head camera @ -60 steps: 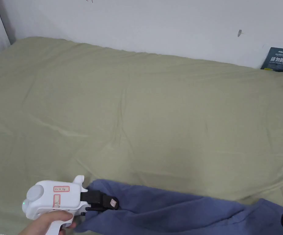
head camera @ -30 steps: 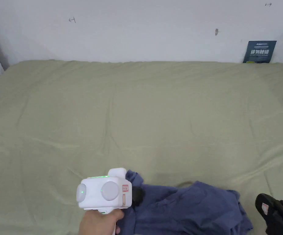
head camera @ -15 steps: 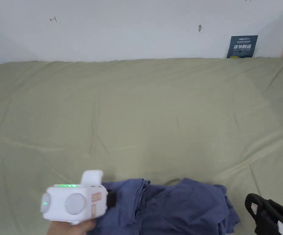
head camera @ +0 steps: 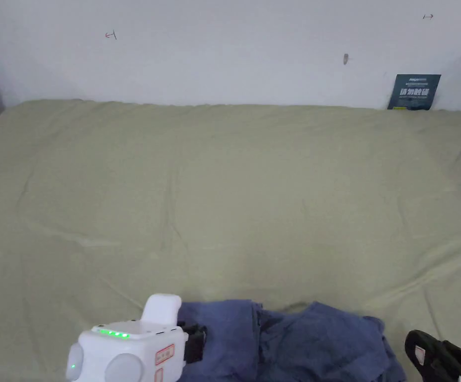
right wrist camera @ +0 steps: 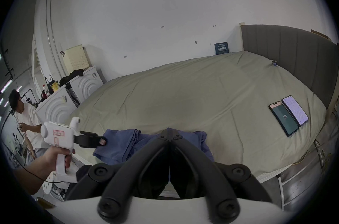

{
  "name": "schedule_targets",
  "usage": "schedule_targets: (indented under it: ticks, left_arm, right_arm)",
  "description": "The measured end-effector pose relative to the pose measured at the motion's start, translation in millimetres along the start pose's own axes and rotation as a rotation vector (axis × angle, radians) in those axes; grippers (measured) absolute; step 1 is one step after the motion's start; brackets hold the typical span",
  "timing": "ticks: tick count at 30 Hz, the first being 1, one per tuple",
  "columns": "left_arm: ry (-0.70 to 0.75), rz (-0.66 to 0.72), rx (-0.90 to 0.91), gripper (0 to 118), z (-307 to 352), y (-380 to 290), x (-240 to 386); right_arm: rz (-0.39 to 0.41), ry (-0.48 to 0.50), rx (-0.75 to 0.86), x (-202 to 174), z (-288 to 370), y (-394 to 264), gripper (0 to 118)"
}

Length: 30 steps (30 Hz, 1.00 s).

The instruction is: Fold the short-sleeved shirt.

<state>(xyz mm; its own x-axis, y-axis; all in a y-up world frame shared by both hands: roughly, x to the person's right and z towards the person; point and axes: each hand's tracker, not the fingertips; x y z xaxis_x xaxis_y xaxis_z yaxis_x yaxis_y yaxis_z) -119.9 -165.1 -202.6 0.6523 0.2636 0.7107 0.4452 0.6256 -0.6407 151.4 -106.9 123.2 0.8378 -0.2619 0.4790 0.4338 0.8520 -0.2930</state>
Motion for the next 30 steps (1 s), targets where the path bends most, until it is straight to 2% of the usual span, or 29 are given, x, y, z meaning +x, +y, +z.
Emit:
schedule_targets:
  ticks: [1, 3, 4, 6, 8, 11, 13, 15, 17, 18, 19, 20, 21, 22, 23, 24, 25, 27, 30]
  left_arm:
    - [-0.013, 0.035, 0.018, 26, 3, -3, -20]
    - [-0.079, 0.118, 0.039, 100, 13, -4, -48]
    - [-0.123, 0.143, 0.032, 118, 13, -3, -61]
    - [-0.21, 0.146, 0.015, 118, 9, -6, -97]
    - [-0.179, 0.229, -0.002, 118, 0, -3, -127]
    - [-0.307, 0.386, -0.086, 118, -38, -4, -153]
    - [-0.513, 0.509, -0.148, 118, -61, -12, -158]
    - [-0.744, 0.56, -0.154, 118, -80, -16, -159]
    - [-0.974, 0.731, -0.179, 118, -102, -20, -173]
    - [-0.969, 0.763, -0.191, 118, -111, -20, -171]
    - [-0.954, 0.745, -0.19, 118, -116, -18, -169]
    - [-0.917, 0.693, -0.178, 102, -115, -15, -167]
    - [-0.903, 0.684, -0.179, 62, -117, -12, -167]
    - [-0.8, 0.693, -0.229, 9, -123, -10, -166]
    - [-0.632, 0.724, -0.328, 10, -130, -14, -167]
    - [-0.644, 0.736, -0.306, 10, -130, -15, -168]
    - [-0.719, 0.687, -0.24, 10, -127, -11, -167]
    - [-0.53, 0.615, -0.216, 10, -128, -13, -177]
    - [-0.407, 0.579, -0.126, 9, -128, -10, -185]
  right_arm:
    - [0.002, 0.004, -0.005, -2, -2, -2, 0]
    - [0.012, 0.009, -0.025, -6, -7, -6, 0]
    - [0.016, 0.009, -0.034, -8, -11, -7, 0]
    - [0.02, 0.0, -0.05, -12, -14, -9, 0]
    - [0.016, 0.008, -0.05, -15, -12, -9, 0]
    - [0.028, -0.001, -0.054, -17, -12, -9, 0]
    - [0.036, -0.018, -0.068, -17, -14, -8, 0]
    - [0.037, -0.037, -0.073, -16, -13, -6, 0]
    - [0.039, -0.053, -0.07, -16, -11, -3, 0]
    - [0.04, -0.059, -0.068, -16, -10, -1, 0]
    - [0.043, -0.069, -0.067, -17, -10, 0, 0]
    - [0.048, -0.077, -0.066, -18, -11, 1, 0]
    - [0.051, -0.082, -0.067, -20, -12, 2, 0]
    - [0.051, -0.086, -0.067, -24, -12, 6, 0]
    - [0.05, -0.087, -0.068, -26, -13, 7, 0]
    - [0.049, -0.086, -0.07, -29, -16, 8, 0]
    - [0.053, -0.081, -0.074, -32, -18, 8, 0]
    - [0.06, -0.066, -0.082, -37, -23, 8, 0]
    - [0.06, -0.031, -0.08, -44, -26, 10, 0]
